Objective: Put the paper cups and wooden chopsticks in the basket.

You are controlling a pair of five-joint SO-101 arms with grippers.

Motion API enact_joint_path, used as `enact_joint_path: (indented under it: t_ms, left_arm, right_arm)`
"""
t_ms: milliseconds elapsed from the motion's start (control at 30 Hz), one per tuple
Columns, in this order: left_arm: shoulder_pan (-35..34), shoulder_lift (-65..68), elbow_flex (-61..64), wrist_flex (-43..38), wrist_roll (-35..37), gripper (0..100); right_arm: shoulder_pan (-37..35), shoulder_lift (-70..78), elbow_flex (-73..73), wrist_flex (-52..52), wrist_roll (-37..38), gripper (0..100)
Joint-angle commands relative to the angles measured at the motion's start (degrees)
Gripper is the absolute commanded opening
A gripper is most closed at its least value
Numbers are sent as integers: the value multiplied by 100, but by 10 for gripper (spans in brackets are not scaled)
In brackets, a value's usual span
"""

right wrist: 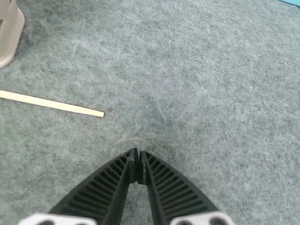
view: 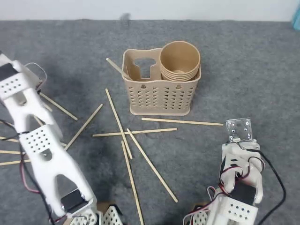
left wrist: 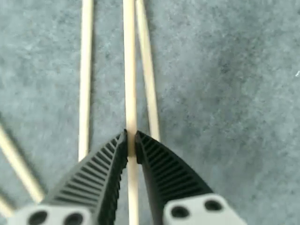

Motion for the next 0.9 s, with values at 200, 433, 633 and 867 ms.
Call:
enact_joint_path:
  t_ms: [200,433,633,867]
  left_arm:
    - [220,-3587,5042,-510,-1521,11]
    - [185,-5160,7908,-1996,-1538,11]
    - [220,-6321,9877,-3288,-1714,13]
    - [202,-7789,10993,-3780,-2233,13]
  right_arm:
    - [-31,57,105,66,70,8]
    - [-13,57,105,66,70,8]
    - [-22,57,105,75,70,8]
    - [-13,57,105,75,70,8]
